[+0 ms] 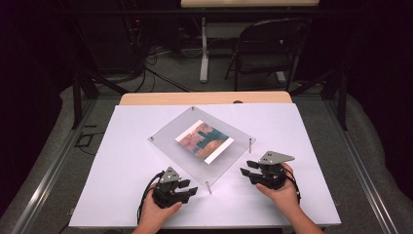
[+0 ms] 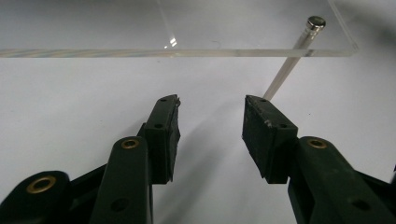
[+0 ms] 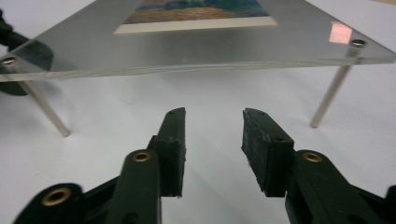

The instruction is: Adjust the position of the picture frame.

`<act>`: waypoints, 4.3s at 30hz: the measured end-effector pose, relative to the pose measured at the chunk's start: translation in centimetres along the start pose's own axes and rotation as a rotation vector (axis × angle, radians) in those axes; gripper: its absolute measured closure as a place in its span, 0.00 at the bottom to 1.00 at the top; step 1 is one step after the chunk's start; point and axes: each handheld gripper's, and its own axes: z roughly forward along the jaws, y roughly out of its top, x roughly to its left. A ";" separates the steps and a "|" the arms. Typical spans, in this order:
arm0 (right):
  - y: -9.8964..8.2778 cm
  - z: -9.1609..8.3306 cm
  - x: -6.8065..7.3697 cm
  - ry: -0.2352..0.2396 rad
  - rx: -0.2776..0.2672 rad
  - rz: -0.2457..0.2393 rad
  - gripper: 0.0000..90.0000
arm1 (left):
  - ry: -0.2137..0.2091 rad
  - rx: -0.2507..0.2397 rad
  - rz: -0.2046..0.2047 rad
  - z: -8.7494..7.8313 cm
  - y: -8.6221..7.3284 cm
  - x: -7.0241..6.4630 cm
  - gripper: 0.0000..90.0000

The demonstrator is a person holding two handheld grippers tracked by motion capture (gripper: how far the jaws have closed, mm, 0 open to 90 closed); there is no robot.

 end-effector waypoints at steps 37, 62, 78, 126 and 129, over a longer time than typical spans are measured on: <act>1.0 5.4 -6.4 -0.127 0.023 0.038 0.95 | -0.092 -0.024 0.042 3.2 1.0 -2.8 0.74; 0.9 3.3 -5.4 -0.101 -0.004 0.037 0.95 | -0.082 -0.035 0.062 1.4 1.8 -3.1 0.95; 0.2 1.9 -4.6 -0.068 -0.013 0.086 0.95 | -0.020 -0.046 0.065 0.0 2.5 -0.6 0.94; -0.1 3.2 -1.3 0.003 0.019 0.085 0.95 | 0.104 -0.071 -0.072 0.4 2.7 6.5 0.95; -0.2 3.3 -1.4 0.000 0.031 0.084 0.95 | 0.104 -0.059 -0.066 0.6 2.6 6.5 0.95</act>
